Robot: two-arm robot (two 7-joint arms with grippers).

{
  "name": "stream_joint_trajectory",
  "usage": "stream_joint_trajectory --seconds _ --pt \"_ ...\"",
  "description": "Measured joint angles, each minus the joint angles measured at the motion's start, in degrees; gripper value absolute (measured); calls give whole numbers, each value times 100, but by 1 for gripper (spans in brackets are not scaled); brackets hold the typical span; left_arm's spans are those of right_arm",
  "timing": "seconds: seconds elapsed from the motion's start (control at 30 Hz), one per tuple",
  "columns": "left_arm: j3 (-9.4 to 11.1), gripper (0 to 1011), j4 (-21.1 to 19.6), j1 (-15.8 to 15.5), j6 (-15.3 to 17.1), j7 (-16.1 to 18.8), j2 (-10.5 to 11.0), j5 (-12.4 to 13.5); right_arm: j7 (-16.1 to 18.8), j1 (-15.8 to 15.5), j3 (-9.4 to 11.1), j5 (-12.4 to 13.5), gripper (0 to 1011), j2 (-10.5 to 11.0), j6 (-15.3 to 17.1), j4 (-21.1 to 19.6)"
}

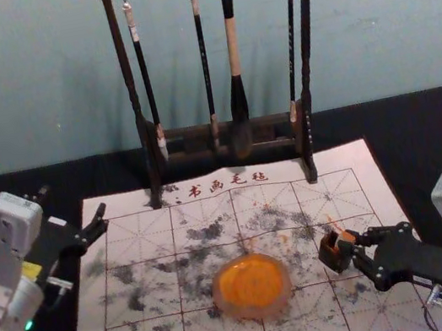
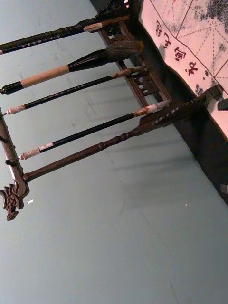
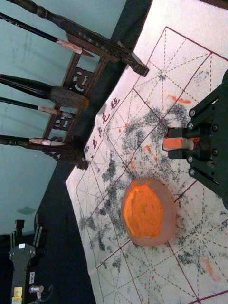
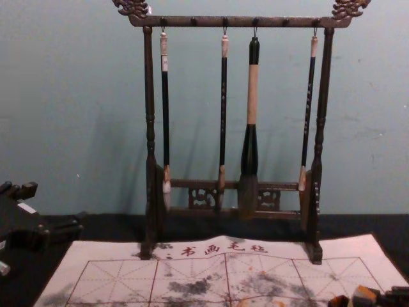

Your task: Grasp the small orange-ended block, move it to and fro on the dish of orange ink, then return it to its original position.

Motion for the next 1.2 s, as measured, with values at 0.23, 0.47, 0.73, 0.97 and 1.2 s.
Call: stream_joint_trajectory --seconds 0.23,0.47,0.73,0.97,1.2 --pt "0 1001 0 0 0 0 0 0 0 0 0 0 104 0 0 0" --pt "0 1001 0 0 0 0 0 0 0 0 0 0 104 0 0 0" --pt "0 1001 0 0 0 0 0 0 -6 -5 20 1 104 -9 14 -1" --pt "0 1001 0 0 0 0 0 0 -19 -45 110 74 104 -43 69 -73" --pt "0 1001 0 0 0 0 0 0 2 -74 195 199 104 -40 113 -176"
